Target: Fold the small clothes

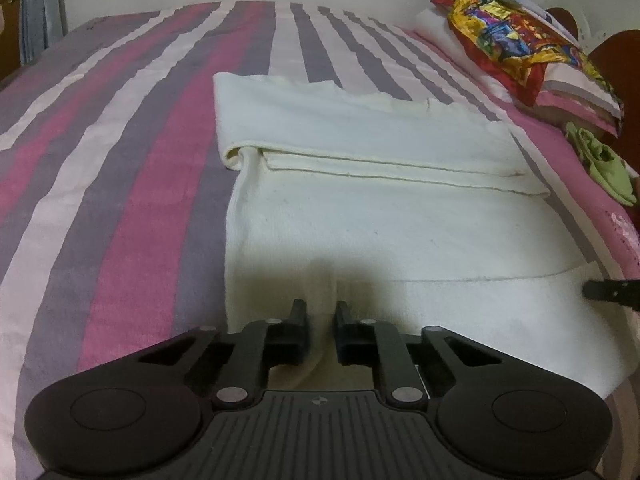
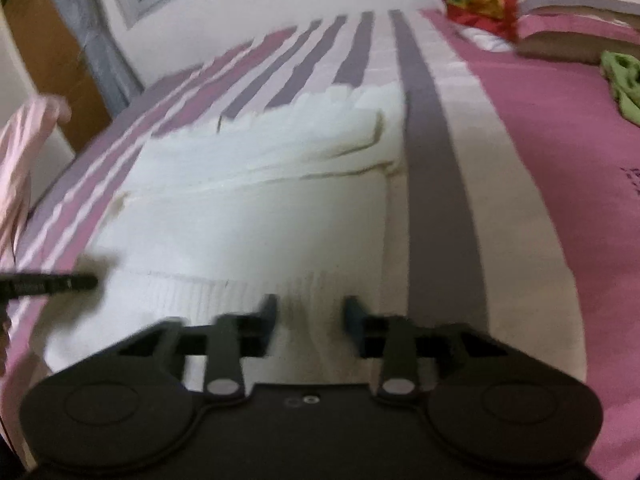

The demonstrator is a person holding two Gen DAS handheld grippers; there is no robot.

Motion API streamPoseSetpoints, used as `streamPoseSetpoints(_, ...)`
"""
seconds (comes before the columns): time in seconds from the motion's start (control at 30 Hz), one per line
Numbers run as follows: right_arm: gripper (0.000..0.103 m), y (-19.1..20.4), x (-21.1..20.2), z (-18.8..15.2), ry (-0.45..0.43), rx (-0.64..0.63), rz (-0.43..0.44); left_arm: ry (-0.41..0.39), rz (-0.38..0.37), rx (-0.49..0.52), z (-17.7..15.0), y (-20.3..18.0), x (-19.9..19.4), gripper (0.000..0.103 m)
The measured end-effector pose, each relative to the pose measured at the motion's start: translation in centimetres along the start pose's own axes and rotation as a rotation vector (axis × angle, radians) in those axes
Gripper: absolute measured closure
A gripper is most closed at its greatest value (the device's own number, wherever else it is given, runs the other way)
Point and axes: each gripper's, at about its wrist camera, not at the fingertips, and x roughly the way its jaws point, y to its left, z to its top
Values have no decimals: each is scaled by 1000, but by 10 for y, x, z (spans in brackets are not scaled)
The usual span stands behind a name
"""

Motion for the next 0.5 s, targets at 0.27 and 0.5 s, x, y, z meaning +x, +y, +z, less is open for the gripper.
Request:
streamPoseSetpoints(0.27, 94, 9, -19, 4, -85, 6, 21, -100, -20, -58, 11, -1, -17, 97)
streamPoseSetpoints(0.5, 94, 6, -28, 46, -209, 13, 21, -204, -44, -129, 59, 6, -13, 97)
